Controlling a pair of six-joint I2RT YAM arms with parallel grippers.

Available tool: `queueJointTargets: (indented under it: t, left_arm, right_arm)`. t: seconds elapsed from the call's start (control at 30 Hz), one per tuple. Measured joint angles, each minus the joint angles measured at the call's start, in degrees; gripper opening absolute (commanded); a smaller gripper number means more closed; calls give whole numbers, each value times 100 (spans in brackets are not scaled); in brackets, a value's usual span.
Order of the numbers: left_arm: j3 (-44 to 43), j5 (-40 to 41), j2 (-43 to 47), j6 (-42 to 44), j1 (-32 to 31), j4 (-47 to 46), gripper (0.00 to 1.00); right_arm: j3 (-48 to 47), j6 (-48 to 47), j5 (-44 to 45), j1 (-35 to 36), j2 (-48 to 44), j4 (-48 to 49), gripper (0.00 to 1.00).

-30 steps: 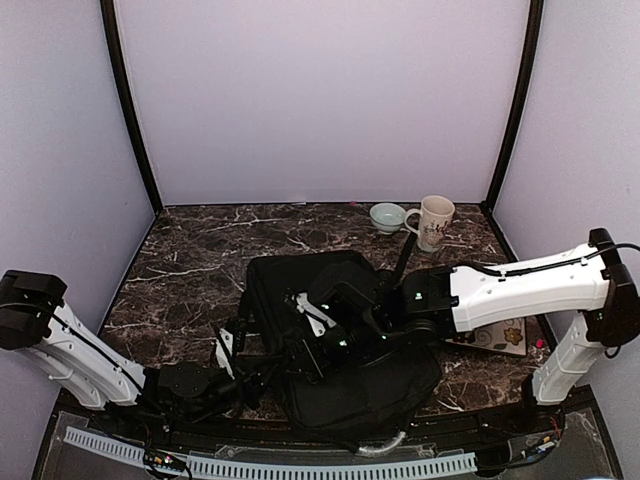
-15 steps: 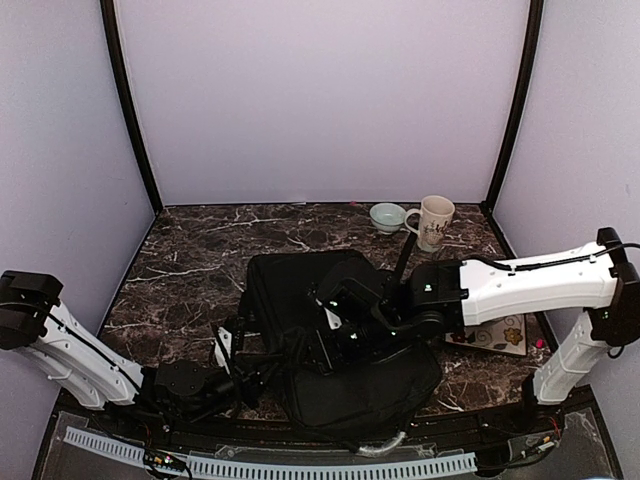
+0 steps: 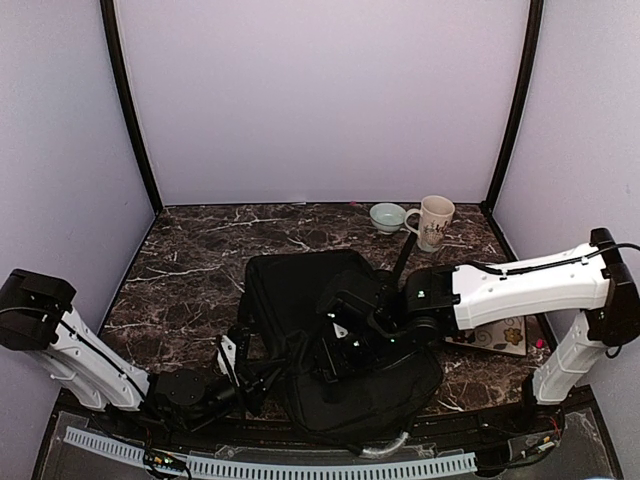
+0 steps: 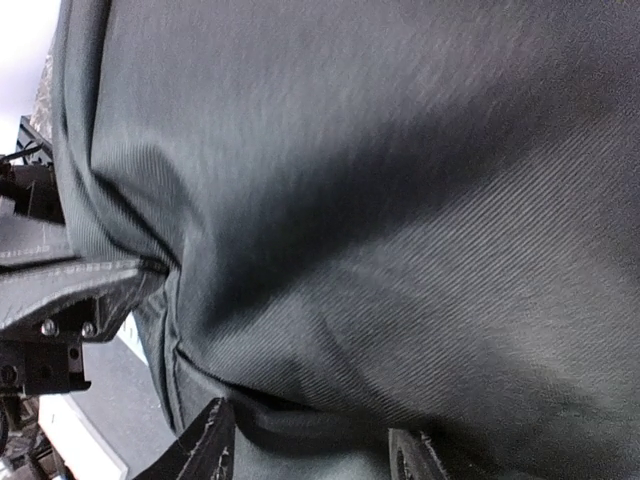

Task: Pack the student bag
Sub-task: Pick up the second largest pocket of the bag from the student bag.

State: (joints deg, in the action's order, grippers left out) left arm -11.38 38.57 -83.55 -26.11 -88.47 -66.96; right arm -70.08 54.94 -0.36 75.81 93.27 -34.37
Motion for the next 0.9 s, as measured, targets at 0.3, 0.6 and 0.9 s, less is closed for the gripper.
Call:
queueJointTargets:
  t: [0.3, 0.6, 0.9]
  left_arm:
    - [-125, 256, -26, 328, -186, -162, 0]
    - [-153, 260, -26, 470, -236, -168, 0]
    - [-153, 310, -24, 472, -245, 170, 0]
  right_arm:
    - [293, -302, 413, -127, -627, 79, 62]
    - [776, -715, -190, -315, -688, 1237, 60]
    - [769, -485, -935, -267, -146, 1639, 57]
